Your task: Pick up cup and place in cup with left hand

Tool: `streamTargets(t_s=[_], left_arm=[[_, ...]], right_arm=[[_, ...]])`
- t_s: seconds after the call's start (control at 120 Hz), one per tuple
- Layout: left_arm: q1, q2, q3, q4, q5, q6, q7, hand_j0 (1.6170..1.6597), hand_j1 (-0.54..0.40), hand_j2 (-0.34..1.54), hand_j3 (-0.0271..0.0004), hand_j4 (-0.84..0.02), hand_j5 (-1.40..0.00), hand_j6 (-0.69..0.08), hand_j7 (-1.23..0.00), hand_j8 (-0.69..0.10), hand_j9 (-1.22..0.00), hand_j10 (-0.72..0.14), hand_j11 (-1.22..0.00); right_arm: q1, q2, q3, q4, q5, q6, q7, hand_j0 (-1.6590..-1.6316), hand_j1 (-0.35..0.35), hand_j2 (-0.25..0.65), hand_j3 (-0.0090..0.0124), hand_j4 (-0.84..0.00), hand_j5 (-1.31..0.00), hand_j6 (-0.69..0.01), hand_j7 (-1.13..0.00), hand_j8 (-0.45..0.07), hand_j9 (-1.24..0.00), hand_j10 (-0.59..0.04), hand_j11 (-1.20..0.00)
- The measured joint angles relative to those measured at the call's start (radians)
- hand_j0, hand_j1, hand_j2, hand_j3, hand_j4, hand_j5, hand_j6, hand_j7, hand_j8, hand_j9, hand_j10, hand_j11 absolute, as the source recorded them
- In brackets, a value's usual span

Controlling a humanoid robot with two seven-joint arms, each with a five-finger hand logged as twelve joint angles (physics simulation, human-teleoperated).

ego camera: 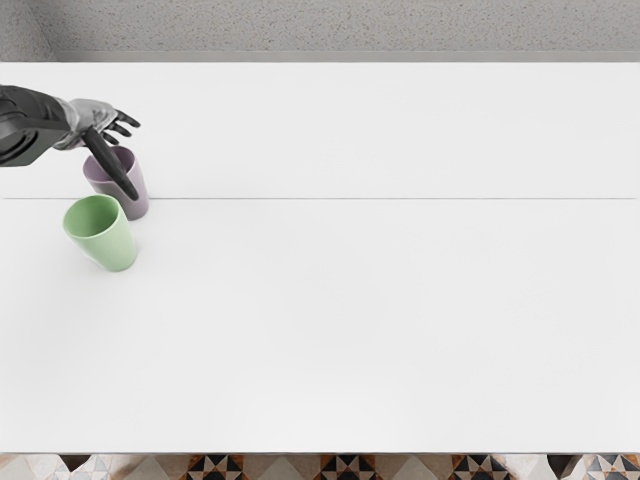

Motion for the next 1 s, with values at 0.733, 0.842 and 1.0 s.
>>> streamTargets(t_s=[0.733, 0.842, 1.0], left_arm=[[0.006, 0.001, 0.042, -0.007, 0.029, 0.058, 0.0, 1.658, -0.065, 0.07, 0.0, -0.355, -0.45, -0.355, -0.45, -0.383, -0.45, -0.348, -0.45], [0.006, 0.003, 0.043, -0.007, 0.028, 0.053, 0.0, 1.6573, -0.085, 0.07, 0.0, -0.385, -0.5, -0.385, -0.5, -0.339, -0.5, -0.378, -0.5], [0.003, 0.003, 0.042, -0.007, 0.027, 0.037, 0.0, 1.6559, -0.102, 0.12, 0.0, -0.448, -0.59, -0.41, -0.59, -0.3, -0.59, -0.35, -0.59]], right_arm=[[0.0, 0.0, 0.0, 0.0, -0.001, 0.0, 0.0, -1.6581, -0.349, 0.0, 0.0, 0.0, 0.0, 0.0, 0.0, 0.0, 0.0, 0.0, 0.0], [0.0, 0.0, 0.0, 0.0, -0.001, 0.0, 0.0, -1.6581, -0.349, 0.0, 0.0, 0.0, 0.0, 0.0, 0.0, 0.0, 0.0, 0.0, 0.0], [0.0, 0.0, 0.0, 0.0, -0.001, 0.0, 0.0, -1.6581, -0.349, 0.0, 0.0, 0.0, 0.0, 0.0, 0.0, 0.0, 0.0, 0.0, 0.0]])
